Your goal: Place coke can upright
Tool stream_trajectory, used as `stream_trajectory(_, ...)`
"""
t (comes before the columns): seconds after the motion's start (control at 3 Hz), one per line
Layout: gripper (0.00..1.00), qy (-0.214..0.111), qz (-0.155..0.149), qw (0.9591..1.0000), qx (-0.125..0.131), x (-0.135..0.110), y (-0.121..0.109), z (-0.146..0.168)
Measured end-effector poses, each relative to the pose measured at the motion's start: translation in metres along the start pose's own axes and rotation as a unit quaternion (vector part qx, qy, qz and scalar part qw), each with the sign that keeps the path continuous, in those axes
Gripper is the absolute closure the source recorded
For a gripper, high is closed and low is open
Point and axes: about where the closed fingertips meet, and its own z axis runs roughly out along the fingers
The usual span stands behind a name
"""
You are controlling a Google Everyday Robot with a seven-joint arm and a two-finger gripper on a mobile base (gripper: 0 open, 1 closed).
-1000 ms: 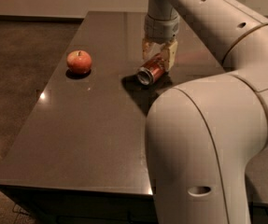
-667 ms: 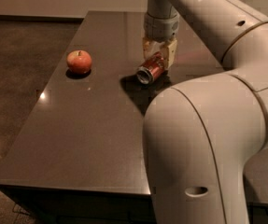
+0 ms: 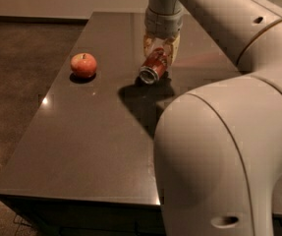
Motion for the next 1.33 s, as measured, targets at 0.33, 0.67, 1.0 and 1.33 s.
stream_trajectory(0.33,1.0,-0.043,-0.106,0.9928,-0.036,0.002,0.018,-0.015)
stream_trajectory(0.67,1.0,-0.087,-0.198,0.9738,-0.072,0.004,0.03,-0.031)
stream_trajectory(1.0,1.0,-0.129,-0.264,0.9508,-0.099,0.007,0.037,-0.042)
stream_trajectory(1.33,1.0,-0.173,-0.311,0.9259,-0.126,0.009,0.043,-0.051)
